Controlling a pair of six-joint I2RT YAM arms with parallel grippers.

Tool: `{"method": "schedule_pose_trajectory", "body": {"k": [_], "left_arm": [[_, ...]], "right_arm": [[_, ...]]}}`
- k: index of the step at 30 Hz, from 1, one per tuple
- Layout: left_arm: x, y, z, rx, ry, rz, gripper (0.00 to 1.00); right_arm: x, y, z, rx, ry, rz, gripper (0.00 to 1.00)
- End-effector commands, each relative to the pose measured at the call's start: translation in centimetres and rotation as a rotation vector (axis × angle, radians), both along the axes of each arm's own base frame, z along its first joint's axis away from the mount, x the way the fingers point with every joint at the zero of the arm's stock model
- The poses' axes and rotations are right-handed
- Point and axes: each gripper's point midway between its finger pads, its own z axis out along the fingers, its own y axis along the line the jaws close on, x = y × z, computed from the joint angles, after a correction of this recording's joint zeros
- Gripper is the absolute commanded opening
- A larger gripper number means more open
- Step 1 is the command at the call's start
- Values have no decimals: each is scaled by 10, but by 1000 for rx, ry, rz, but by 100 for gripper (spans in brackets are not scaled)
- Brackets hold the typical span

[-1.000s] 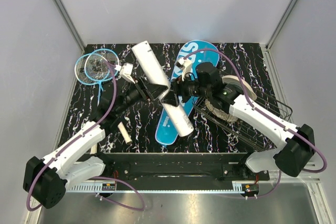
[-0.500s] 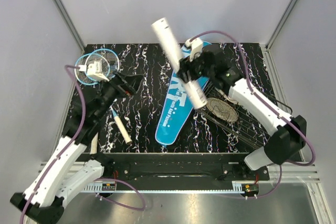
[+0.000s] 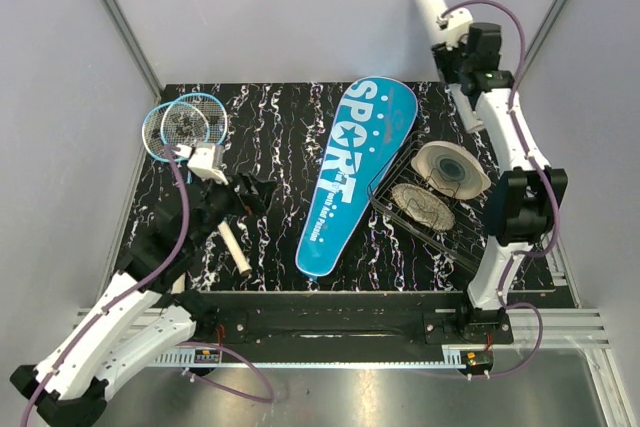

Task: Pack up the badminton gear

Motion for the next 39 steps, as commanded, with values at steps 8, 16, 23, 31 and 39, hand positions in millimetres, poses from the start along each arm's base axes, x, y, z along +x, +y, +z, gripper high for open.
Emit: {"method": "schedule_pose_trajectory", "body": {"k": [8, 16, 23, 31, 39], "left_arm": [[22, -16, -13, 188, -25, -12, 99], [27, -25, -29, 217, 0, -39, 99], [30, -23, -34, 234, 6, -31, 99], [33, -24, -37, 237, 13, -30, 99], [34, -24, -38, 231, 18, -32, 99]], "right_arm": [[28, -96, -93, -98, 133, 125, 41], [23, -97, -150, -77, 273, 262, 41], [22, -110, -188, -60, 350, 233, 45], [21, -119, -210, -38, 419, 196, 48], [21, -126, -223, -25, 453, 139, 71]]}}
